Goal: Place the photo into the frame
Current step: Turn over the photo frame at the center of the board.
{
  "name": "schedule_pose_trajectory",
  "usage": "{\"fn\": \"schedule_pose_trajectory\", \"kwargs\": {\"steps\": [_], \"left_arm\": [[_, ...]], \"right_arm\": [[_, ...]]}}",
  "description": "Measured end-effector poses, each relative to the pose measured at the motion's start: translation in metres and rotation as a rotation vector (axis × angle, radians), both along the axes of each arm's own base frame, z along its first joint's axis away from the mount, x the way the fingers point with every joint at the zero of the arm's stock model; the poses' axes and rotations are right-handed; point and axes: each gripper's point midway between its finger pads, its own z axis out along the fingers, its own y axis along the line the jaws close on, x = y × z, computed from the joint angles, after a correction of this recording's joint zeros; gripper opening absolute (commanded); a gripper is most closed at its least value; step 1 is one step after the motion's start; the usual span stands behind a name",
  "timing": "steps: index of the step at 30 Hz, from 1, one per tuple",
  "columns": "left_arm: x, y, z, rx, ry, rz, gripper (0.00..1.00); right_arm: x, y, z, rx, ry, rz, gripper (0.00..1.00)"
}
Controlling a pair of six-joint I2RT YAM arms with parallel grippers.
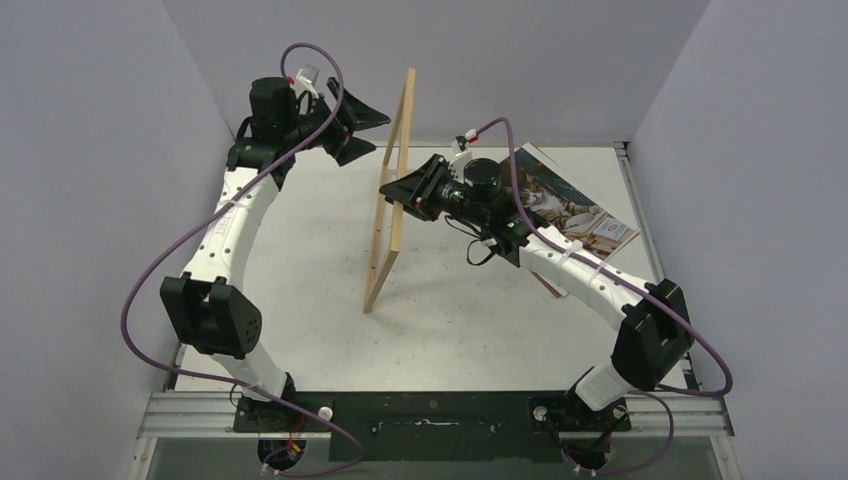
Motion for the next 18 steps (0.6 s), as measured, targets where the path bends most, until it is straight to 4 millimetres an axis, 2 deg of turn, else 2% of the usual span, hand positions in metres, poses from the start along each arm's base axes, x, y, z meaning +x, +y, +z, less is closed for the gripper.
{"fn": "schedule_pose_trajectory", "kwargs": {"steps": [3,8,12,14,18], "left_arm": [[-0.006,0.018,0.008,0.04,-0.043,0.024,0.95],[-0.017,0.052,0.002,0.123,-0.042,0.072,0.97],[-0.023,0.076,-0.008,0.178,-0.018,0.124,0.97],[-0.025,0.084,-0.014,0.214,-0.007,0.149,0.97],[-0.033,0.097,-0.025,0.3,0.02,0.192,0.97]], "right_arm": [[-0.009,0.001,0.005,-0.092,-0.003,0.02,0.09],[-0.018,-0.004,0.013,-0.266,-0.035,0.04,0.09],[-0.017,-0.01,0.003,-0.396,-0.016,0.049,0.09],[-0.017,-0.011,-0.008,-0.469,0.001,0.067,0.09],[-0.018,-0.002,-0.028,-0.578,-0.012,0.094,0.09]]}}
